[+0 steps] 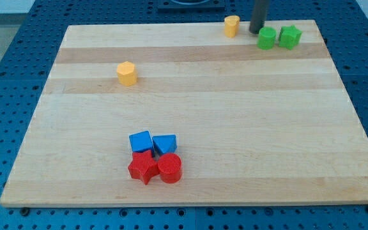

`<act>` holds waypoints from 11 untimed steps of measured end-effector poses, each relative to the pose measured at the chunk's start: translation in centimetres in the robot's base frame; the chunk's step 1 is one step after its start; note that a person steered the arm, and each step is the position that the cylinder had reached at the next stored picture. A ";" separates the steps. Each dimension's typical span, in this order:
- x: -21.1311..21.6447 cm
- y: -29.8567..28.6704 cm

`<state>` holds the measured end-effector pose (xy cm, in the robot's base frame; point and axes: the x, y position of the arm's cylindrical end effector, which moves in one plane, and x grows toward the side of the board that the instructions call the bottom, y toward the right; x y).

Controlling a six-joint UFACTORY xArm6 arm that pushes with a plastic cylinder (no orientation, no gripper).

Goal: Move the yellow heart into the yellow hexagon

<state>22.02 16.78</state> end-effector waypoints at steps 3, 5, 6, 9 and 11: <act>-1.8 -7.5; 2.4 -20.2; 4.8 -20.9; 1.5 -15.4; 7.0 -20.4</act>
